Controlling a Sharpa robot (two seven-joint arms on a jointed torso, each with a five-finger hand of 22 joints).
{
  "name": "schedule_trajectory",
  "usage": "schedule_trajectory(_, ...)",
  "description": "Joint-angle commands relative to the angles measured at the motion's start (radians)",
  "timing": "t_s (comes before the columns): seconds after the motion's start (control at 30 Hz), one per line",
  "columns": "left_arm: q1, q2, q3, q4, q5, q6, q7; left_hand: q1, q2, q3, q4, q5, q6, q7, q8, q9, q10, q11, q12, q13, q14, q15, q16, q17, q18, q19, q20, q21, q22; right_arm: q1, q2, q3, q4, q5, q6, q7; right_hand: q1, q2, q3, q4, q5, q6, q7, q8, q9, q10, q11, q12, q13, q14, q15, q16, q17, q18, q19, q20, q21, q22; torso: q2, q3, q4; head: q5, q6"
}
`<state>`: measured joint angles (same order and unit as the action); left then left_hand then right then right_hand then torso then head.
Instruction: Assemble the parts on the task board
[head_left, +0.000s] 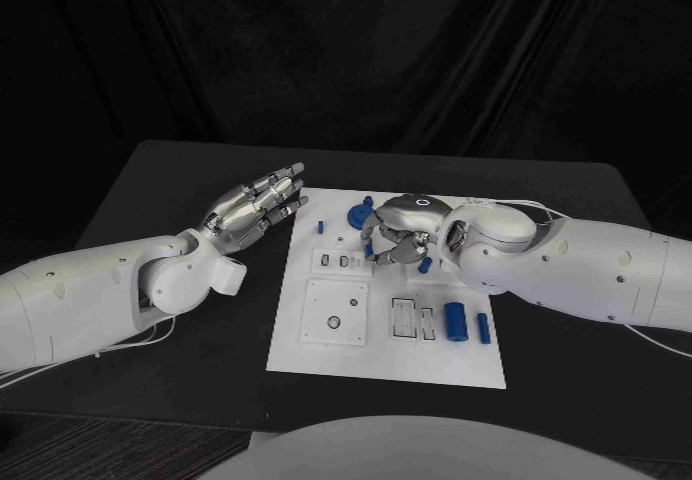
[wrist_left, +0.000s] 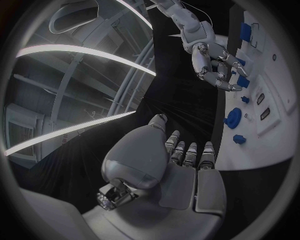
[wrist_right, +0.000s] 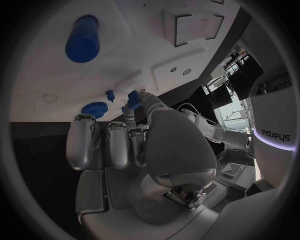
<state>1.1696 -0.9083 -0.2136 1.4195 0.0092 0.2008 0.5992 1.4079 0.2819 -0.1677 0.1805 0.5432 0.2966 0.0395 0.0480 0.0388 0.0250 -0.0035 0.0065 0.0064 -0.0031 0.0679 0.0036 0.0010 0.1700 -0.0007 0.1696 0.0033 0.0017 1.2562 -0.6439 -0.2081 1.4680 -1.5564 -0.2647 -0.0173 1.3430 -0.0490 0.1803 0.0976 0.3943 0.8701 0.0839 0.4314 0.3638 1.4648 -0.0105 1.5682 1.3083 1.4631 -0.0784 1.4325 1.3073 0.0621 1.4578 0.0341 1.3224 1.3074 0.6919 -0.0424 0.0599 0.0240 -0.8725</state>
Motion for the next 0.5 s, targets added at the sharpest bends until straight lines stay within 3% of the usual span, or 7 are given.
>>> schedule_trajectory(0.03,-0.001,0.003,0.001,0.001,0.003,0.011,0.006,-0.001,0.000,-0.001,-0.005,0.006,0.008,0.001,0.003,0.001,0.000,0.008,0.001,0.001,0.003,0.006,-0.004,-0.001,0.003,0.002,0.006,-0.002,-0.001,-0.005,0.010,0.001,-0.011,-0.020,0.043,-0.021,-0.006,0.001,0.005,-0.004,0.006,0.011,-0.009,-0.005,0.036,0.106,0.007,0.003,0.262,0.064,0.006,-0.004,0.028,0.005,-0.004,0.002,-0.005,0.121,0.001,0.0017,0.0008,0.001,0.000)
schedule_trajectory(0.5,-0.001,0.005,0.001,0.001,0.003,0.012,0.002,-0.001,0.000,-0.001,-0.005,0.006,0.008,0.001,0.003,0.001,0.000,0.008,0.001,0.001,0.003,0.006,-0.004,-0.001,0.003,0.002,0.006,-0.003,-0.001,-0.017,0.045,0.001,-0.044,-0.021,0.056,-0.018,-0.005,0.002,0.008,-0.006,0.007,0.008,-0.008,-0.009,0.035,0.106,0.008,0.003,0.262,0.064,0.007,-0.005,0.026,0.006,-0.005,0.003,-0.008,0.120,0.002,0.0004,0.0015,0.004,0.000)
